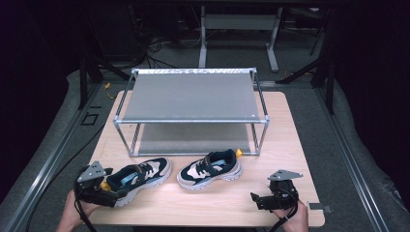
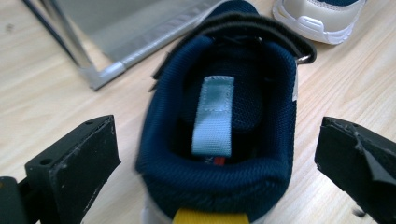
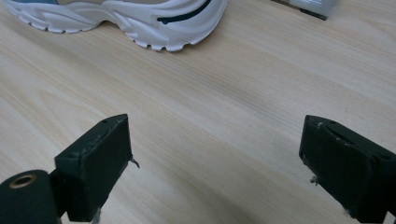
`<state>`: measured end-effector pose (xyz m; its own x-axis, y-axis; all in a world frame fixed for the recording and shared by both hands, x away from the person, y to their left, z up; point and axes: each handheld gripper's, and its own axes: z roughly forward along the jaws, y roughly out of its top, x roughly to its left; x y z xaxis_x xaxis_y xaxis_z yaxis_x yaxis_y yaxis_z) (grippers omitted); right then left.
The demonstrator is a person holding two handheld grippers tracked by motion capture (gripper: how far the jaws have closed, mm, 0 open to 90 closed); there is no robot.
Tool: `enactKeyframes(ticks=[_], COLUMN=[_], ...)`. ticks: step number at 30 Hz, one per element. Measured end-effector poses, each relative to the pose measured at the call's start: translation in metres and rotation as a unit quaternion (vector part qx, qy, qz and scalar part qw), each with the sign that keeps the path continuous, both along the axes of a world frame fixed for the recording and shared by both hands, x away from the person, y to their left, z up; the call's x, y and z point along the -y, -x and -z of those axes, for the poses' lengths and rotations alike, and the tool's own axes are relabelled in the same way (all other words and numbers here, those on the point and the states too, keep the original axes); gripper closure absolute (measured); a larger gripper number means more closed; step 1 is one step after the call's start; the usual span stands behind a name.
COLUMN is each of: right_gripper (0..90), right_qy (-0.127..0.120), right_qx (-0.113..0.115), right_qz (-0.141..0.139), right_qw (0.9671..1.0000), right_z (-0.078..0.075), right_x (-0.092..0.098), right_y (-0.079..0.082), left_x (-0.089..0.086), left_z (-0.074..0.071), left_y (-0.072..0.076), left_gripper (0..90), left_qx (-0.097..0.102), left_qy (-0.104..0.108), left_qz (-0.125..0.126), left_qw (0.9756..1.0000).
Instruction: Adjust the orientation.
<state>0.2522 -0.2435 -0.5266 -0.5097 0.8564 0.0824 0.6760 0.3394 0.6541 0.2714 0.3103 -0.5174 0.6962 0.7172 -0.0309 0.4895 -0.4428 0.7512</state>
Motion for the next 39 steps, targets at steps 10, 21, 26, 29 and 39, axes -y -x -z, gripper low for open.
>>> enactKeyframes(ticks=[10, 21, 26, 29, 39], right_gripper=[8.7, 8.6, 9.0, 9.2, 9.5], right_qy=[0.002, -0.008, -0.010, -0.011, -0.006], right_qx=[-0.005, -0.008, -0.002, -0.001, 0.008], right_qz=[0.002, 0.000, 0.003, 0.002, 0.015], right_qw=[1.0000, 0.9999, 0.9999, 0.9999, 0.9998], right_z=[0.001, 0.006, 0.006, 0.005, 0.003], right_x=[0.003, 0.000, -0.001, 0.000, 0.003], right_y=[0.000, -0.001, -0.002, -0.003, 0.001], left_x=[0.007, 0.007, 0.006, 0.005, 0.009], left_z=[0.017, 0.025, 0.024, 0.022, 0.014], left_y=[-0.004, -0.006, -0.005, -0.006, 0.004], left_gripper=[13.2, 13.9, 21.0, 23.7, 26.9], left_qx=[0.023, 0.026, 0.027, 0.027, 0.051], left_qy=[0.007, 0.022, 0.026, 0.020, 0.015], left_qz=[0.001, 0.001, 0.002, 0.007, -0.010], left_qw=[0.9997, 0.9994, 0.9993, 0.9994, 0.9986])
